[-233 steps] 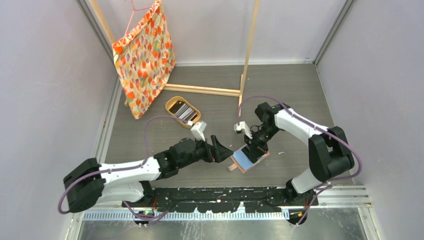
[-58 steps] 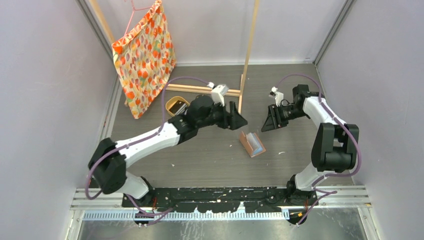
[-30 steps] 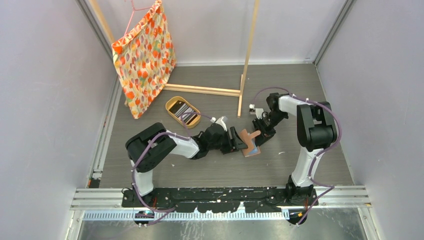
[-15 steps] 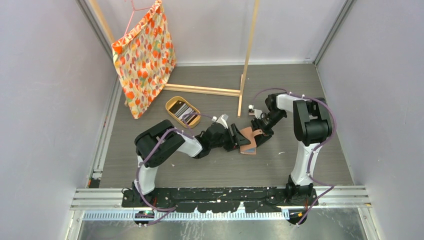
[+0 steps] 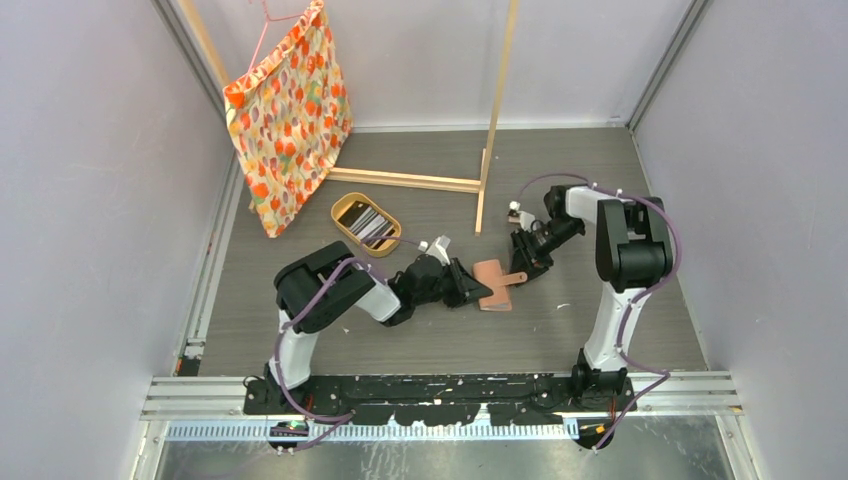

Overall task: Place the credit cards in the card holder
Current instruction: Close the card holder at the center of the board.

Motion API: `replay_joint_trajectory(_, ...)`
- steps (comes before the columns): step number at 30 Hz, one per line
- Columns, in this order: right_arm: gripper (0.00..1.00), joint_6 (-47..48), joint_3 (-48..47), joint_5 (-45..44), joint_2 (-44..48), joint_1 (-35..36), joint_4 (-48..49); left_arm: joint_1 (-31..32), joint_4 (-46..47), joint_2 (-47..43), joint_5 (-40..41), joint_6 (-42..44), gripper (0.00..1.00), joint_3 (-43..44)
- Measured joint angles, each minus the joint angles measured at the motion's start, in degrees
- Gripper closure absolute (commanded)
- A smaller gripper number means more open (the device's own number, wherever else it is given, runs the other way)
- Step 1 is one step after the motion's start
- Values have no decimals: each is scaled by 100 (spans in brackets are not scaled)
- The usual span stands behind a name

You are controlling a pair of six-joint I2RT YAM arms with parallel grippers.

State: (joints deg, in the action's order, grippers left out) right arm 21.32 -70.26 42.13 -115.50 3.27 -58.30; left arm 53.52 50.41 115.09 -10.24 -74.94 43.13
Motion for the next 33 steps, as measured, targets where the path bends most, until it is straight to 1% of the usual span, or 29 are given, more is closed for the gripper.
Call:
replay_joint_trajectory(3, 59, 125, 98, -4, 426, -234, -2, -13, 192, -166, 26, 50, 97, -310)
replay_joint_trajectory(4, 55, 177, 133, 0, 636, -361, -7, -28, 216, -256, 35, 83, 97, -428)
replay_joint_trajectory(5, 47, 282, 173, 22, 916, -529, -13, -44, 236, -352, 44, 162, 97, -538)
replay_joint_trajectory(6, 38, 415, 197, 90, 1233, -713, -42, -66, 245, -472, 61, 238, 98, -662)
replay_joint_trajectory(7, 22, 555, 214, 201, 1502, -852, -74, -76, 249, -586, 72, 326, 98, -772)
replay_joint_trajectory(8, 12, 748, 227, 363, 1818, -1012, -136, -96, 254, -745, 90, 428, 98, -916)
replay_joint_trajectory(9, 3, 938, 247, 564, 2092, -1130, -219, -114, 256, -887, 111, 527, 99, -1032)
replay_joint_trajectory(10, 1, 1274, 273, 866, 2371, -1211, -352, -120, 269, -1019, 122, 645, 99, -1126)
replay_joint_trajectory(13, 0, 2129, 402, 1812, 2909, -1176, -883, -149, 396, -1423, 125, 977, 99, -1338)
replay_joint_trajectory(15, 0, 2465, 450, 2339, 2997, -1080, -1207, -153, 538, -1696, 127, 1189, 99, -1412)
replay_joint_trajectory(18, 0, 2811, 452, 2817, 2761, -949, -1508, -151, 732, -2153, 122, 1469, 99, -1462)
replay_joint_trajectory(20, 0, 3340, 407, 3069, 2396, -852, -1952, -151, 874, -2428, 127, 1606, 99, -1462)
replay_joint_trajectory(21, 0, 3523, 387, 3132, 2277, -828, -2085, -151, 925, -2494, 131, 1648, 99, -1462)
replay_joint_trajectory(22, 0, 3956, 315, 3222, 2055, -776, -2352, -151, 1003, -2590, 164, 1696, 99, -1460)
replay_joint_trajectory(24, 0, 4513, 155, 3373, 1707, -695, -2599, -151, 1091, -2664, 212, 1725, 99, -1443)
replay_joint_trajectory(26, 0, 4819, 26, 3442, 1521, -638, -2739, -151, 1158, -2667, 278, 1735, 99, -1405)
replay_joint_trajectory(31, 0, 5075, -404, 3362, 1499, -560, -2986, -151, 1176, -2658, 435, 1733, 100, -1213)
replay_joint_trajectory(32, 0, 4959, -542, 3268, 1504, -560, -3003, -151, 1193, -2658, 483, 1733, 100, -1163)
replay_joint_trajectory(33, 0, 4645, -669, 3130, 1556, -566, -2914, -151, 1200, -2660, 516, 1733, 100, -1139)
